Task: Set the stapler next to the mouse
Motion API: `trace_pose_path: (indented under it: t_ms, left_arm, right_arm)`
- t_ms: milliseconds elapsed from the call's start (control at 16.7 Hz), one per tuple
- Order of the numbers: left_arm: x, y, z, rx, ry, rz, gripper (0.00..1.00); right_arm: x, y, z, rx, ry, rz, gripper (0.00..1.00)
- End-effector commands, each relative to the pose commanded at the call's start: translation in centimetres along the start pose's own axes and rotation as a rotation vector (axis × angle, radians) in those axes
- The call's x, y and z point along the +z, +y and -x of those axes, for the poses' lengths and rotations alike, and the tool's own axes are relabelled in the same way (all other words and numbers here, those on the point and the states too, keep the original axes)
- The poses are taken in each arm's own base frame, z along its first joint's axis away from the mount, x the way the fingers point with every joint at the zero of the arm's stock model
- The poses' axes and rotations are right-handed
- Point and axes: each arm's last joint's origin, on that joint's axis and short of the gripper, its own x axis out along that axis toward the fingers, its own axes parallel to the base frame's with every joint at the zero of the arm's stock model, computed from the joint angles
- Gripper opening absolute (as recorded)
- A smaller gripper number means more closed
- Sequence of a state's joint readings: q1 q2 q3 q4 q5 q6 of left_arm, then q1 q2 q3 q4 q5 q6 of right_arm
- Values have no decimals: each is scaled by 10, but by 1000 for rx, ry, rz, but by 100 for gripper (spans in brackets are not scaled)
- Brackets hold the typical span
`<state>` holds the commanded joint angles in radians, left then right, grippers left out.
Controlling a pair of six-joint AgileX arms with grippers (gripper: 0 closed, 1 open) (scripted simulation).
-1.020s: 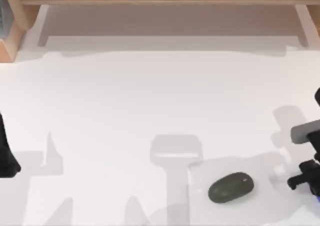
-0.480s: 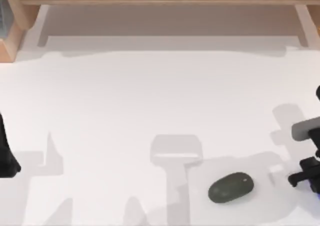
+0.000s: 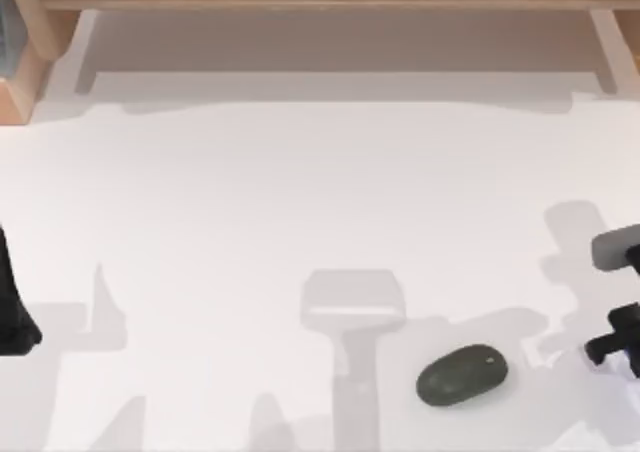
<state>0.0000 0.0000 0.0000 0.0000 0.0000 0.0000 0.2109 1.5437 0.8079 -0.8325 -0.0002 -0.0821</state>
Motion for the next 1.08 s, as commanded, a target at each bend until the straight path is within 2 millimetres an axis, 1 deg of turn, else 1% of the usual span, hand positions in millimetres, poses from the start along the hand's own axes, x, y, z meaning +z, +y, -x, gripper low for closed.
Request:
trace_pose_path:
  t_ms: [180, 300, 420, 600, 900, 1080]
  left_arm:
    - [0, 0, 0, 0, 0, 0, 100]
    - [0, 0, 0, 0, 0, 0, 100]
    - [0, 0, 0, 0, 0, 0, 100]
    - [0, 0, 0, 0, 0, 0, 100]
    - [0, 0, 0, 0, 0, 0, 100]
    - [0, 0, 0, 0, 0, 0, 100]
  right_arm:
    - [3, 1, 0, 0, 4, -3, 0]
    - [14, 4, 3, -1, 9, -16, 0]
    - [35, 10, 8, -2, 16, -40, 0]
    - [75, 23, 13, -5, 30, -93, 0]
    - [138, 59, 12, -14, 55, -196, 0]
    - [168, 82, 14, -14, 36, -253, 0]
